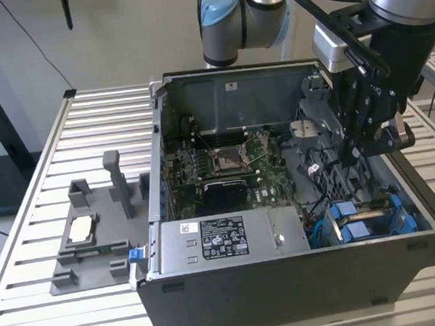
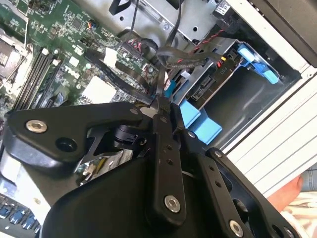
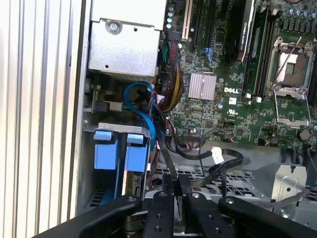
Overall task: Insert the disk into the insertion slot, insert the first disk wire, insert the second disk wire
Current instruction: 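Insert the second disk wire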
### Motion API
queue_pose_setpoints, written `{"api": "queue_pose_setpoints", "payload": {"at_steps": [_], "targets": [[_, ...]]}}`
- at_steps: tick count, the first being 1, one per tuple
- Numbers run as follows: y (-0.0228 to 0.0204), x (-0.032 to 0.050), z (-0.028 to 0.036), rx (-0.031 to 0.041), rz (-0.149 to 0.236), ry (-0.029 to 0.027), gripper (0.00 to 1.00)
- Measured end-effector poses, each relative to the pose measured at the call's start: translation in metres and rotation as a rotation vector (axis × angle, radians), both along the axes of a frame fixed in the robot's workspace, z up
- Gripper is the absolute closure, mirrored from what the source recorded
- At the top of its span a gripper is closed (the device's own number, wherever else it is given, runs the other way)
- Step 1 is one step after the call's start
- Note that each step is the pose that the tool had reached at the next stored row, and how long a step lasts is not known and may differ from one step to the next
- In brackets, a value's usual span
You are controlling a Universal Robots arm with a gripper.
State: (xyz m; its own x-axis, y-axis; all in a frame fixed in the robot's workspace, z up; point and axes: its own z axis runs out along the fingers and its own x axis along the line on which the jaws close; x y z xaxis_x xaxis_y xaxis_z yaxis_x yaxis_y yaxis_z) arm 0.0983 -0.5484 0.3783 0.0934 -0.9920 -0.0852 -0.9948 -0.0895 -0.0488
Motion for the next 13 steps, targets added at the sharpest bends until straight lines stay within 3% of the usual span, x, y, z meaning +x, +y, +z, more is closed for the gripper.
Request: {"api": "queue_pose_setpoints", "payload": {"at_steps": [13], "targets": [[0.0,0.0,0.0,-0.0003,0.0,0.0,0.84]]}}
